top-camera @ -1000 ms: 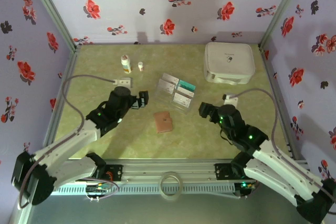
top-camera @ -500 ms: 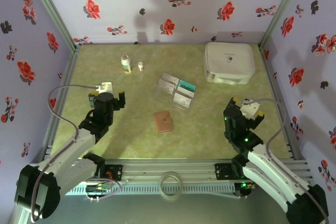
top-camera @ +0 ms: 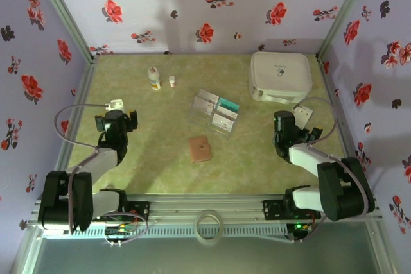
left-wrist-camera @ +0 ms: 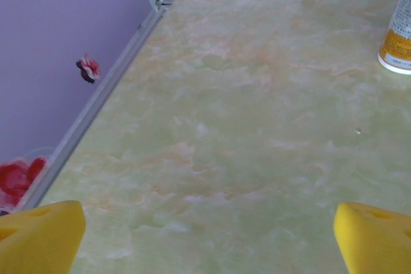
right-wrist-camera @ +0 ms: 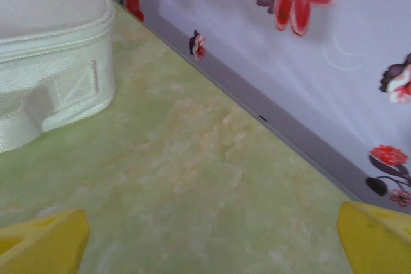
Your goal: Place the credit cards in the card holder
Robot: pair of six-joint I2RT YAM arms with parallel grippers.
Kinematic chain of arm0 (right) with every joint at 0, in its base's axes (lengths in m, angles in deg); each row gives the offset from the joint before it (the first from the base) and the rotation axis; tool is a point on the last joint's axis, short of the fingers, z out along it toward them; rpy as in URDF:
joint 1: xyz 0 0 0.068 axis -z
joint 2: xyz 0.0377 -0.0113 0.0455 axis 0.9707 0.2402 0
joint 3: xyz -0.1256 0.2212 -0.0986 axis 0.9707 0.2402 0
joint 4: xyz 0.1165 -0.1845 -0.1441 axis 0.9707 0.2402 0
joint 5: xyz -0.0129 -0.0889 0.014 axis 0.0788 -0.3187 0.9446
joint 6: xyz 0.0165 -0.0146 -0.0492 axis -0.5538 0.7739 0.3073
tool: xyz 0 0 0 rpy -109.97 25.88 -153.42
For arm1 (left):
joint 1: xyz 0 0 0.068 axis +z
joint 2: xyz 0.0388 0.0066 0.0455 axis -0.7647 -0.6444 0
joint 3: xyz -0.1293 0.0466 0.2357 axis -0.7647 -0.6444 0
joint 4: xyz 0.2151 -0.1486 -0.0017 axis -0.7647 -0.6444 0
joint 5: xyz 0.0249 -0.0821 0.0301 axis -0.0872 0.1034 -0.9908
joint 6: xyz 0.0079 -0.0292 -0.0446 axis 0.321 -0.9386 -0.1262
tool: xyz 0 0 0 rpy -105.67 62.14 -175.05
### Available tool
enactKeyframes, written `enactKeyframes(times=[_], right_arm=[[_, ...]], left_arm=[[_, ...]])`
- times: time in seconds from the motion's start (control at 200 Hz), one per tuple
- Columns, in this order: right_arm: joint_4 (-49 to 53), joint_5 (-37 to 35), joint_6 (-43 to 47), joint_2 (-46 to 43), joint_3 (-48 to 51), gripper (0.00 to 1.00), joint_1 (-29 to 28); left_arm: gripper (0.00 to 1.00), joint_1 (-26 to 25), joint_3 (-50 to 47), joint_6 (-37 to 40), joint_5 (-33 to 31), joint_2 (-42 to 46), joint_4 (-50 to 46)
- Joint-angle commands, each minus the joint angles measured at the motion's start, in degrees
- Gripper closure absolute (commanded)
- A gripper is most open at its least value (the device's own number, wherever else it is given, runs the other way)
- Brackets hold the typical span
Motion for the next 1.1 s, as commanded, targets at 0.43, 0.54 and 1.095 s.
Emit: enactKeyframes(times=[0.43,0.54,1.095], right_arm=[[-29.32,31.53,8.58,9.78,3.18,0.01,9.77],[-46.78,37.27,11.78,18.61,6.11,0.01,10.05],[-30.61,35.98,10.43,15.22,0.73,0.01,10.04]], left_arm=[[0.0,3.65,-0.96,2.12,15.17,-15.3,24.42],[0.0,4.17,0.26,2.43,17.8,-18.36,24.5],[0.0,5.23,1.14,1.05,17.76,-18.74,23.44]])
